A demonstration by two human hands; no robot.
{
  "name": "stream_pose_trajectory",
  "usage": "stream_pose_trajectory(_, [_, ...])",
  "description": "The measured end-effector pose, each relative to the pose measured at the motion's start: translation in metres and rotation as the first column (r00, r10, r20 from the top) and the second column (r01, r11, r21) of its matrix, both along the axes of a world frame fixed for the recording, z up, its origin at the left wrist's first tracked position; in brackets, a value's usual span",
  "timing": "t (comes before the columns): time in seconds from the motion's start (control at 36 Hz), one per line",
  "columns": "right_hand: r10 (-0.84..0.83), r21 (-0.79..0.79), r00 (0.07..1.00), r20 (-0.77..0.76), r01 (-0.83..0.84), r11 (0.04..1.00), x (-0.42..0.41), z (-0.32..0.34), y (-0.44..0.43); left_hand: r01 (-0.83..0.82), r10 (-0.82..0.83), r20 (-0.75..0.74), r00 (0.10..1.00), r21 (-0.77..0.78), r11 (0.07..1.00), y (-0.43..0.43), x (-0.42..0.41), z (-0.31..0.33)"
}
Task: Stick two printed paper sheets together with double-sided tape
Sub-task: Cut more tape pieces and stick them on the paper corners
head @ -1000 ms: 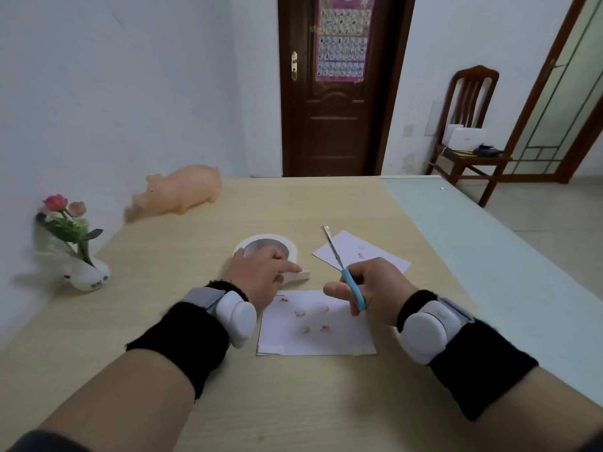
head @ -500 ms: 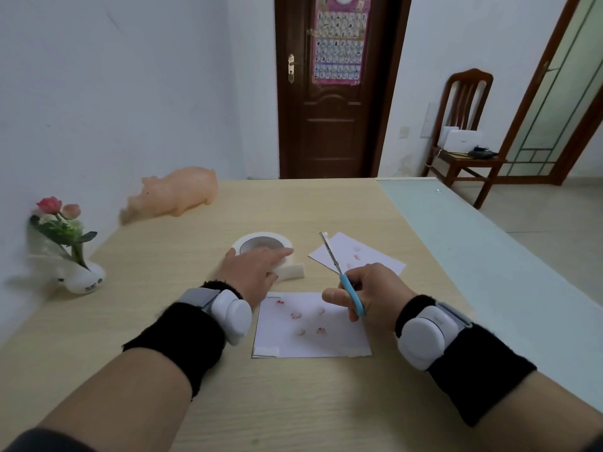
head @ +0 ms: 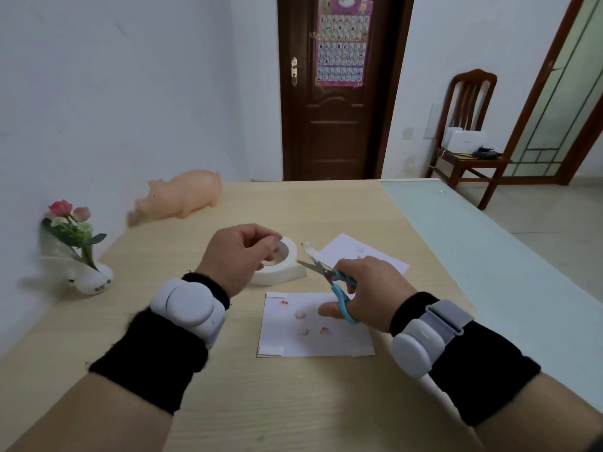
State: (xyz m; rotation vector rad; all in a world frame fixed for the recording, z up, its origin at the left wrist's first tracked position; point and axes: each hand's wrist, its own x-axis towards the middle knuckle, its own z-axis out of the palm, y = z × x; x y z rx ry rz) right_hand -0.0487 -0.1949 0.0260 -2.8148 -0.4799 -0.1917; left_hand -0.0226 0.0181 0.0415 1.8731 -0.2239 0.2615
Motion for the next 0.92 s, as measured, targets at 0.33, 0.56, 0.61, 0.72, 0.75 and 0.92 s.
stream_pose_trajectory(0.33, [0.025, -0.099, 0.999, 0.036, -0.022, 0.995, 0.001, -0.007, 0.001, 0.107, -0.125, 0.007, 0.992, 0.469, 0.877, -0.006, -0.002, 0.006])
stream_pose_trajectory(0.56, [0.031, -0.13, 0.999, 0.031, -0.026, 0.991, 0.003, -0.01, 0.001, 0.092, -0.175, 0.081, 0.981, 0.602, 0.794, -0.008, -0.006, 0.006])
stream_pose_trajectory(0.61, [0.026, -0.135, 0.999, 0.03, -0.021, 0.991, 0.002, -0.01, 0.001, 0.081, -0.182, 0.107, 0.978, 0.605, 0.792, -0.009, -0.006, 0.003])
stream_pose_trajectory(0.72, [0.009, -0.17, 1.0, 0.027, -0.004, 0.986, 0.001, -0.008, 0.001, 0.072, -0.206, 0.154, 0.966, 0.607, 0.791, -0.011, -0.006, -0.003])
stream_pose_trajectory(0.75, [0.006, -0.186, 1.0, 0.029, -0.001, 0.983, 0.001, -0.007, 0.0, 0.075, -0.213, 0.161, 0.964, 0.604, 0.793, -0.011, -0.006, -0.005])
stream_pose_trajectory(0.92, [-0.004, -0.242, 0.999, 0.047, 0.015, 0.97, 0.001, -0.006, 0.0, 0.091, -0.224, 0.163, 0.961, 0.578, 0.811, -0.013, -0.006, -0.006])
